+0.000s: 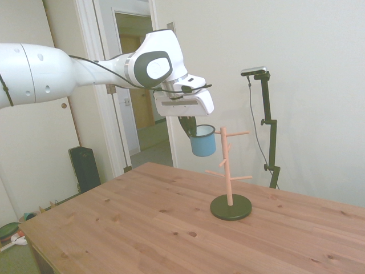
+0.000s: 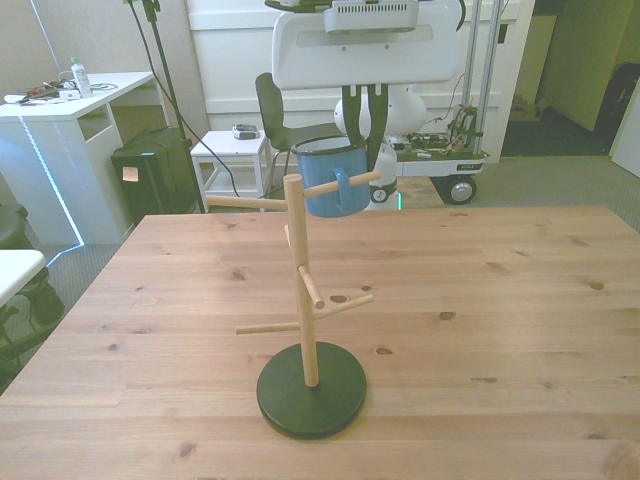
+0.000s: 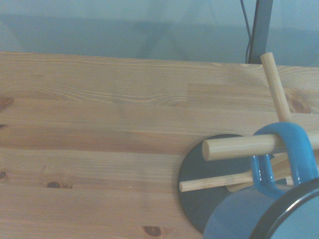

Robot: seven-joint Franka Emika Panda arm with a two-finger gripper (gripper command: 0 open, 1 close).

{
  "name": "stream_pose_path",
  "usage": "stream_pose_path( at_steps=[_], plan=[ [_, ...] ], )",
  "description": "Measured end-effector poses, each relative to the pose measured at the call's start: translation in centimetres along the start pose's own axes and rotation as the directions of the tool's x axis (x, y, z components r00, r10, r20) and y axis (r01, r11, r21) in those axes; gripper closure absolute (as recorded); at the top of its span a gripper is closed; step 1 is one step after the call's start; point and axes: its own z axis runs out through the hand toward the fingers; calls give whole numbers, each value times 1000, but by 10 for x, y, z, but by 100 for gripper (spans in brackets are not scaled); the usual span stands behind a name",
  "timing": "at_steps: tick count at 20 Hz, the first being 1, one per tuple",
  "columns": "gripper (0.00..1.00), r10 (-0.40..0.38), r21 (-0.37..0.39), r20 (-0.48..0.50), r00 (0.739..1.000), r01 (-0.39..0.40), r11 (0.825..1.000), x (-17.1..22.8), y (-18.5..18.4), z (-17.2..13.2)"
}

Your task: Hang the mug

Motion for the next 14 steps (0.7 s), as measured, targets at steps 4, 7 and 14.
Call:
stream_pose_path(
  at_steps=[4, 7, 14],
  plan=[
    [0, 5, 0, -1, 1000, -5, 1000, 1, 1, 0],
    [0, 10, -1, 0, 1000, -10, 1000, 1, 2, 0],
    [0, 27, 9, 32, 999, -27, 1000, -16, 15, 7]
  ],
)
